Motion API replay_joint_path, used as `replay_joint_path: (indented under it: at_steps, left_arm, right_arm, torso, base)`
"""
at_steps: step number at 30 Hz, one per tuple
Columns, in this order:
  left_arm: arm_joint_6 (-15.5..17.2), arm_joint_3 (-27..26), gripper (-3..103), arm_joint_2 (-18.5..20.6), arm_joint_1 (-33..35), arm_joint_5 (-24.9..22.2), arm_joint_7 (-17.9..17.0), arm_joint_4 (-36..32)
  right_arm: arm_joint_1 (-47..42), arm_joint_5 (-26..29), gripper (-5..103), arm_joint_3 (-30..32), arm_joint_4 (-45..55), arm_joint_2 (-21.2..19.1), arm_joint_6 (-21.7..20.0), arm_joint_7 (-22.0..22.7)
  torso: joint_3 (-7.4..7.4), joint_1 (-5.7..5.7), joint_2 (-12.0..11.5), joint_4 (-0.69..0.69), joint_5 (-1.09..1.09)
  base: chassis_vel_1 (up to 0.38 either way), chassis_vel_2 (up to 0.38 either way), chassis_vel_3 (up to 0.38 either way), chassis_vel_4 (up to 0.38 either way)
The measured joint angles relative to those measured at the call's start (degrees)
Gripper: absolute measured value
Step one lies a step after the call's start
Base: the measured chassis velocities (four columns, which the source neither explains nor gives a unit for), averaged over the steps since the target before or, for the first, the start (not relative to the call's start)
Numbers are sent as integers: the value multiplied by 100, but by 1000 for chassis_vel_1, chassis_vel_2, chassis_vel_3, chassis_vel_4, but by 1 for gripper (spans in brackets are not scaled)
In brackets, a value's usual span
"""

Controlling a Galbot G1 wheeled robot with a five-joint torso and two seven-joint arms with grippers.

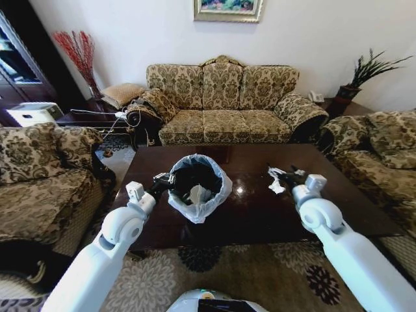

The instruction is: Move to the front of the table and place the trash on the table into the trash bin.

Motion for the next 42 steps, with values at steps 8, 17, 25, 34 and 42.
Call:
replay_joint_path:
  at_steps: [8,17,25,34,42]
  left_arm:
    - [-35,87,3,41,4,-20,7,-1]
    - [-22,102,3,65,65,-17,-6,-148]
    - [-12,-7,3,0,106,-18,-40,-185]
    - [88,16,3,-42,23,-33,-122,-108]
    - [92,11,3,-83,63,110,-104,-96]
  right_arm:
    - [-481,-332,100,341,-159,429,98,-165]
    - [-567,-655,100,324,-405,594,420,-707]
    - [311,-940,100,-720,-956,706,569,-761]
    - [722,-931,100,-1163,-1346,745,267,-1168]
    - [709,-921,100,-1234,-1497,685,230,-1439]
  torso:
    - [0,0,0,-1,-1]
    - [1,0,0,-2,1]
    - [1,1,0,-4,3]
    - [1,1,0,2,-1]
    - [1,1,0,-4,1]
  base:
    - [-248,-272,248,247]
    - [-327,-321,323,328]
    - [-158,-210,160,183]
    - [53,60,-21,-21]
    - [7,4,-3,-2]
